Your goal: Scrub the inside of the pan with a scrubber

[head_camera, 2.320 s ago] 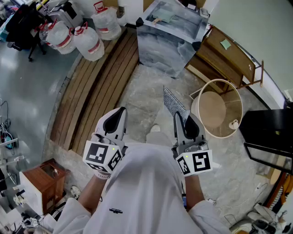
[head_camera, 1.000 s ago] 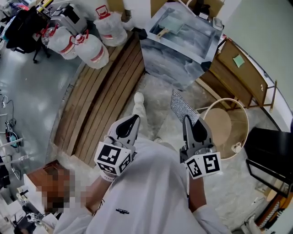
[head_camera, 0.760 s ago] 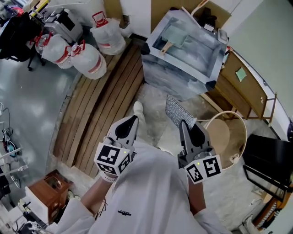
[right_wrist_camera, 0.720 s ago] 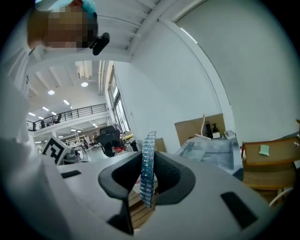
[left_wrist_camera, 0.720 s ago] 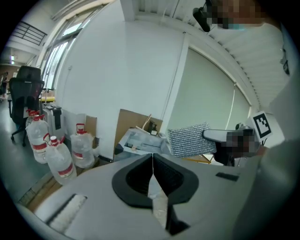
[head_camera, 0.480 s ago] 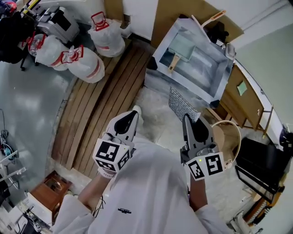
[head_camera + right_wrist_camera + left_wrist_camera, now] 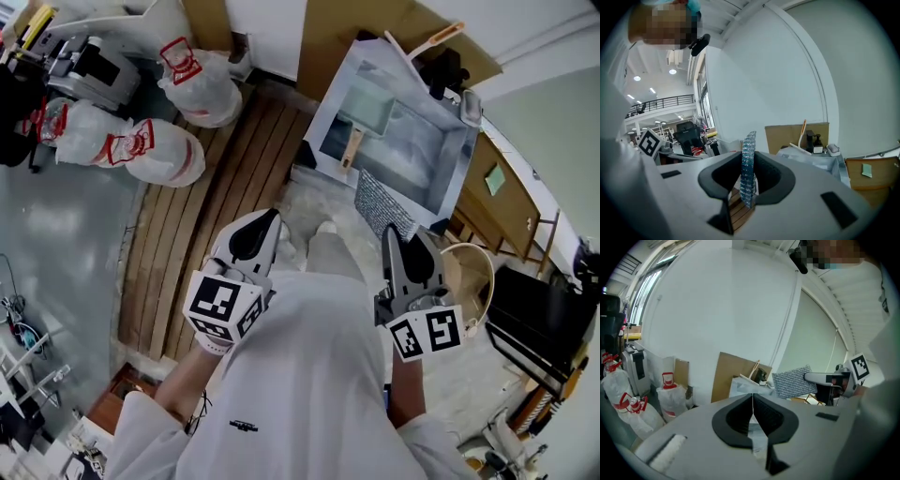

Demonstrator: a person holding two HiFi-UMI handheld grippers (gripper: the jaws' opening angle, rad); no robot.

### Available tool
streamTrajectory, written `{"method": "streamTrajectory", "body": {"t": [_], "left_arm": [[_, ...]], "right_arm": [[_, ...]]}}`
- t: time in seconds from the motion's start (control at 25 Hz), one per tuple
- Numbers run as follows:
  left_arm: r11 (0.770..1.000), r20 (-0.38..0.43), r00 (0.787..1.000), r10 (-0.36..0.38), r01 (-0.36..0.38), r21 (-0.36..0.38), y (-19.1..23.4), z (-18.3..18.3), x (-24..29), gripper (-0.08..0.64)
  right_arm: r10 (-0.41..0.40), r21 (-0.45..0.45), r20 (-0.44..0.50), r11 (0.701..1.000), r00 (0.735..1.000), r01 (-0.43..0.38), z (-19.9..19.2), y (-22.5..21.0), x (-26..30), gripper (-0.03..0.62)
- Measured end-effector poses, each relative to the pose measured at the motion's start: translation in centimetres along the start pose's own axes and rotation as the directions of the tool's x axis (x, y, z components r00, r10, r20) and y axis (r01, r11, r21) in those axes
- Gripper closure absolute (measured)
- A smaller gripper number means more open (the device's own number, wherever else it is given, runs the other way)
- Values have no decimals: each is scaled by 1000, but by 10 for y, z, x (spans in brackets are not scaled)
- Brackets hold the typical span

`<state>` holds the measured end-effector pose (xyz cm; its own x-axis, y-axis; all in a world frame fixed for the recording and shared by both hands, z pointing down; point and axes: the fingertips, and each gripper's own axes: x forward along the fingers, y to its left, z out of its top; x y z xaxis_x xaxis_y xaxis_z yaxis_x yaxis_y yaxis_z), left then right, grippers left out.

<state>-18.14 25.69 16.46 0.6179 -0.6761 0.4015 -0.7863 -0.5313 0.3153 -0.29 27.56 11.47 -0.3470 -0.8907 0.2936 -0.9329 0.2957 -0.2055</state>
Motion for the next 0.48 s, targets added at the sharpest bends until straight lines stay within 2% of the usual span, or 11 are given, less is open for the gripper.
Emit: {"method": "streamTrajectory", "body": {"t": [0.28,0.48], "left_arm": [[999,-17,999,27,-26,22,-9,24,51,552],[998,-7,998,56,-56,38,-17,54,93,552]], "right_arm": [[51,10,22,999,998,-51,23,-48,38,522],[77,7,36,997,996,-77,44,-94,69,523]]}}
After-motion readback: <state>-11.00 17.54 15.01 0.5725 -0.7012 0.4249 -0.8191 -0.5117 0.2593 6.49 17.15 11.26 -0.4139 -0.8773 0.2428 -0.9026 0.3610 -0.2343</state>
